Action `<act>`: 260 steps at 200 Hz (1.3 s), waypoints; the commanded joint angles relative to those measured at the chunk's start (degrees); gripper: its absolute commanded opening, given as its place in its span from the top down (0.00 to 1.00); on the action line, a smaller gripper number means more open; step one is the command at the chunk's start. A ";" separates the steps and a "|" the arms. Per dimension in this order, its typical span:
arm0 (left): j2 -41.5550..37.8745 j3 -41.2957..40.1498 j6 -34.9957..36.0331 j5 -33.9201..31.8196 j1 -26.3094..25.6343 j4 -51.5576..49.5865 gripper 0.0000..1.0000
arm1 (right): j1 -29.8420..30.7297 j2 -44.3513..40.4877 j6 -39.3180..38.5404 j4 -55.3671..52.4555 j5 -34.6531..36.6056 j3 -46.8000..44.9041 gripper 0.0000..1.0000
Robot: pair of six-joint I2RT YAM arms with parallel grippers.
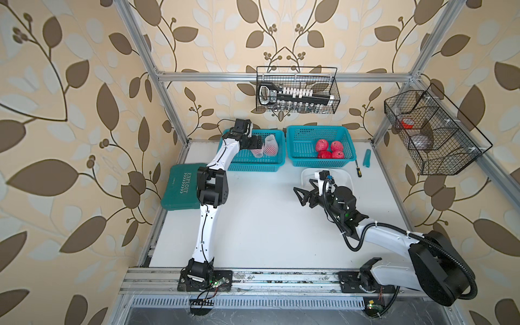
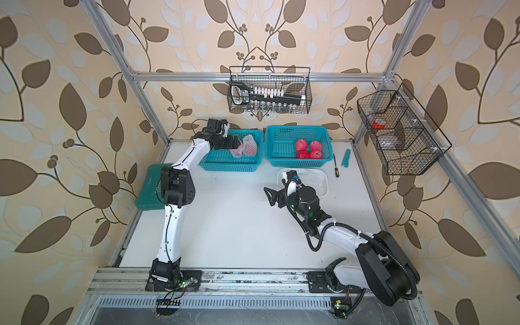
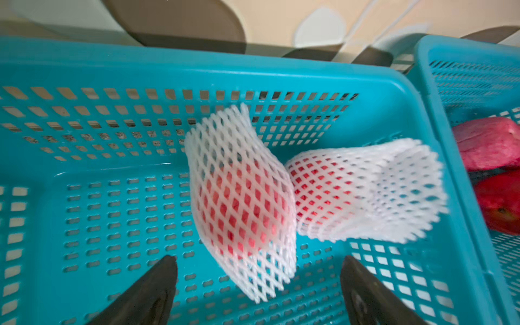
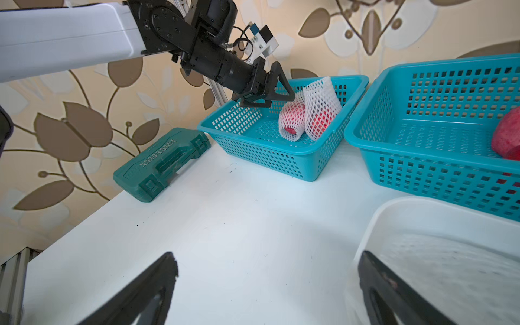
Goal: Remove foam nets from apples
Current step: Pick up the apple from the basket.
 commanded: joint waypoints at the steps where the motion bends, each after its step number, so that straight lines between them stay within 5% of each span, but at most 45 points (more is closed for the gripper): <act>1: 0.62 1.83 -2.13 -2.27 -0.04 1.19 0.11 | 0.46 0.71 -0.87 2.85 1.98 0.03 0.01; 161: 8.24 2.44 -5.71 4.79 0.56 17.26 0.11 | 0.39 0.86 -1.23 -1.73 4.67 1.66 0.00; 260: 6.54 -0.94 -4.42 4.89 1.26 19.47 0.32 | 0.45 -0.19 -1.39 -2.36 5.94 1.40 0.00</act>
